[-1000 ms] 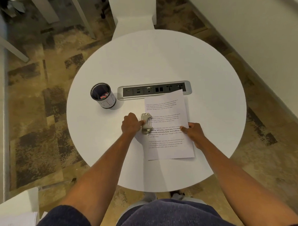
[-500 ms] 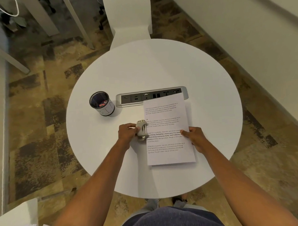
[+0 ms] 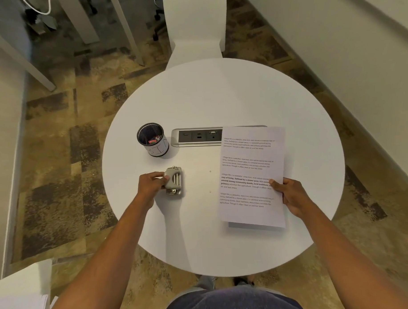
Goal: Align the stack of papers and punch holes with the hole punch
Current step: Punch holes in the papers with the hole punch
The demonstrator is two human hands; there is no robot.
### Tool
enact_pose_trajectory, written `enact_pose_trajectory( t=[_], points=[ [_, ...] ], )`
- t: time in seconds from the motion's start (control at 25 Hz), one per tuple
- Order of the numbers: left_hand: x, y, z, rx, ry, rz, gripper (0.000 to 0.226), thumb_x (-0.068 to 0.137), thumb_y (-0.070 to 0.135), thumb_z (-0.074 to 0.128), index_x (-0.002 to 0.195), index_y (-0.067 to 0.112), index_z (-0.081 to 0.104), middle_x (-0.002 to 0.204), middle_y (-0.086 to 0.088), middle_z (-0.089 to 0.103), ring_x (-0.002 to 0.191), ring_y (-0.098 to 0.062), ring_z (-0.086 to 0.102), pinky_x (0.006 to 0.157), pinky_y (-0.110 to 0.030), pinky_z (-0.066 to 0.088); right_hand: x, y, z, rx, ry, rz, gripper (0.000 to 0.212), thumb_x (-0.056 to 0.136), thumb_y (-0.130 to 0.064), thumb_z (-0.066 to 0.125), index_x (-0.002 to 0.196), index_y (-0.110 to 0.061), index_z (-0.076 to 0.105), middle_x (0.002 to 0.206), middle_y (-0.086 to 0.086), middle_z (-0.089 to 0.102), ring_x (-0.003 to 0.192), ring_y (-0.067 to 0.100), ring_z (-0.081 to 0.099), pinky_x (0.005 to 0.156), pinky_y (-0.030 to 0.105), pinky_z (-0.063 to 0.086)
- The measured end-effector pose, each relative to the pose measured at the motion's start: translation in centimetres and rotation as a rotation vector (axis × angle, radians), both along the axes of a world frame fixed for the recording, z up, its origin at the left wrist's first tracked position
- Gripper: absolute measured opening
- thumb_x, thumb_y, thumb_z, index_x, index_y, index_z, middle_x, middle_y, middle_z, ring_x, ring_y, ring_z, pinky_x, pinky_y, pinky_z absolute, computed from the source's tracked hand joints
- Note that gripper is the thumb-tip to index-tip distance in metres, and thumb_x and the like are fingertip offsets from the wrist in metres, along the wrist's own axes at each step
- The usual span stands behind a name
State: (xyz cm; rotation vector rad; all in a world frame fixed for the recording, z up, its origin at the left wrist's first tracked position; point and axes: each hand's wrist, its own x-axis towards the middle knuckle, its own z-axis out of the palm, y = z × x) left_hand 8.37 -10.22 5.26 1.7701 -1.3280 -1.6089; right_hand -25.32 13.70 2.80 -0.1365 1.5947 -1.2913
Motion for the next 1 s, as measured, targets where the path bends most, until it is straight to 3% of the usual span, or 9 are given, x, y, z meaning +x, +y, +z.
enact_pose_trajectory(
  t=[0.2,0.4,0.48,0.56,0.68,0.84,0.96,1.0],
  points=[
    [2.0,-1.7,0.3,-0.02,-0.003,0.004,0.015,0.081,0.001,0.071,0.095,0.003,0.069,0.073,-0.004,0.065,0.038,-0.002,0.06,0.039,-0.009,0.041,-0.1,0.2,0.3,-0.002,-0.004,-0.015,0.018,0.082,-0.017,0.073,0.099,-0.011,0.074,0.104,0.007,0.076,0.094,0.025,0.073,0.067,0.034,0.06],
    [3.1,-2.5,-0.1,-0.017,-0.012,0.042,0.015,0.082,0.0,0.071,0.096,0.001,0.067,0.074,-0.004,0.064,0.038,-0.001,0.06,0.039,-0.009,0.042,0.3,0.5,0.6,0.017,0.007,-0.013,0.019,0.084,-0.016,0.071,0.102,-0.011,0.072,0.105,0.007,0.076,0.094,0.025,0.073,0.068,0.035,0.061],
    [3.5,-2.7,-0.4,-0.014,-0.014,0.044,0.017,0.082,-0.001,0.071,0.098,-0.002,0.067,0.076,-0.006,0.065,0.046,-0.009,0.064,0.044,-0.012,0.048,0.5,0.7,0.7,0.017,0.007,-0.015,0.021,0.083,-0.016,0.071,0.103,-0.011,0.071,0.105,0.007,0.076,0.094,0.025,0.073,0.068,0.035,0.061],
    [3.8,-2.9,-0.9,-0.001,-0.006,0.06,0.023,0.081,-0.001,0.071,0.103,-0.007,0.066,0.085,-0.013,0.066,0.06,-0.019,0.063,0.06,-0.024,0.056,0.5,0.8,0.9,0.02,0.006,-0.014,0.025,0.081,-0.017,0.072,0.105,-0.011,0.071,0.105,0.006,0.076,0.095,0.025,0.072,0.069,0.035,0.061],
    [4.0,-3.2,-1.3,0.015,-0.003,0.079,0.028,0.081,0.001,0.072,0.105,-0.009,0.065,0.092,-0.016,0.066,0.07,-0.028,0.063,0.078,-0.036,0.055,0.5,1.1,0.9,0.026,-0.002,-0.021,0.027,0.08,-0.018,0.072,0.106,-0.011,0.07,0.107,0.007,0.075,0.096,0.025,0.072,0.071,0.035,0.061],
    [4.1,-3.2,-0.7,0.019,-0.04,0.049,0.017,0.079,0.011,0.076,0.091,0.0,0.069,0.082,-0.012,0.066,0.084,-0.028,0.061,0.071,-0.03,0.05,0.6,0.9,1.3,0.019,-0.01,-0.033,0.023,0.084,-0.014,0.07,0.106,-0.01,0.07,0.107,0.008,0.075,0.096,0.024,0.072,0.068,0.033,0.061],
    [2.9,-2.6,1.1,-0.206,-0.273,0.102,0.033,0.079,0.032,0.077,0.097,0.006,0.07,0.094,-0.007,0.066,0.087,-0.021,0.059,0.079,-0.033,0.048,0.3,0.3,2.8,-0.011,0.027,-0.026,0.022,0.084,-0.015,0.07,0.105,-0.011,0.071,0.105,0.006,0.076,0.097,0.025,0.072,0.069,0.032,0.06],
    [1.8,-2.1,2.1,-0.302,-0.25,0.114,0.03,0.08,0.032,0.075,0.096,0.008,0.071,0.095,-0.007,0.067,0.085,-0.019,0.06,0.079,-0.033,0.049,0.2,0.1,3.5,-0.029,0.059,-0.017,0.022,0.084,-0.015,0.071,0.105,-0.012,0.071,0.104,0.006,0.076,0.095,0.024,0.072,0.068,0.031,0.06]
  ],
)
